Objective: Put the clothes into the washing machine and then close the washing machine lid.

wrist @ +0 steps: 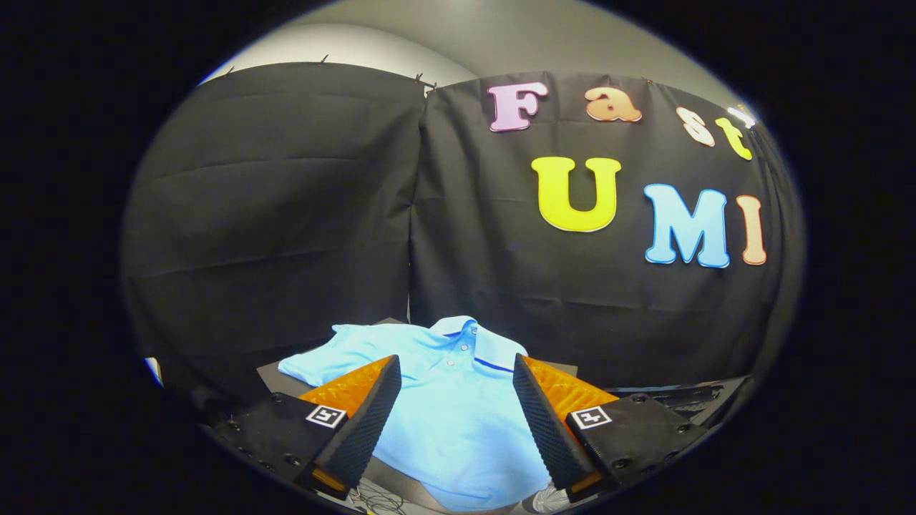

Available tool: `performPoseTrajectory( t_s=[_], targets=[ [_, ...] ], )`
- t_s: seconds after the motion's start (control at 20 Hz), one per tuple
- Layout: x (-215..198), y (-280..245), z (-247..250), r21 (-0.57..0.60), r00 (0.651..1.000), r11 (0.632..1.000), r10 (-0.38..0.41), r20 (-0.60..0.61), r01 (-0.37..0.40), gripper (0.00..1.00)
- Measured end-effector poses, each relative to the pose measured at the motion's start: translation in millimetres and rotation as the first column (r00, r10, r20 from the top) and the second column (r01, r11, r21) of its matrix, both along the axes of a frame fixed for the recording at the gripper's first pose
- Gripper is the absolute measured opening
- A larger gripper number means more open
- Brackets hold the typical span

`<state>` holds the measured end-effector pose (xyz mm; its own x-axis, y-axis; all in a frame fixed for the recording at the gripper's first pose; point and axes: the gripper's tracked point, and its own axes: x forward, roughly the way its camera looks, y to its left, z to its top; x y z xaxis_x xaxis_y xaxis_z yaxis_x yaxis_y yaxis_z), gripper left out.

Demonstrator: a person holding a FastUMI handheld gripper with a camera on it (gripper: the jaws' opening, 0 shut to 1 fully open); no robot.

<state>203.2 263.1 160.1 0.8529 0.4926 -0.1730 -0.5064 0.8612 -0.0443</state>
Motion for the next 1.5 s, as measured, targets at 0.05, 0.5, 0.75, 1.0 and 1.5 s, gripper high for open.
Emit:
performPoseTrajectory(
  t_s=[0.05,0.5,0.75,1.0,1.5],
  targets=[
    [4.2,5.9,-2.5,0.003,1.0,1.0,0.002,-0.021,-0.002,0.98],
    [51.3,42.1,-15.0,-0.008,0.982,1.0,0.028,-0.187,-0.03,0.97],
    [66.4,57.9,-33.7,-0.08,0.965,0.995,0.04,-0.258,-0.063,0.96],
    [73.4,63.3,-62.3,-0.204,0.947,0.974,0.028,-0.32,-0.098,0.96],
    [66.2,68.0,-98.1,-0.265,0.869,0.95,0.011,-0.495,-0.163,0.96]
  ],
)
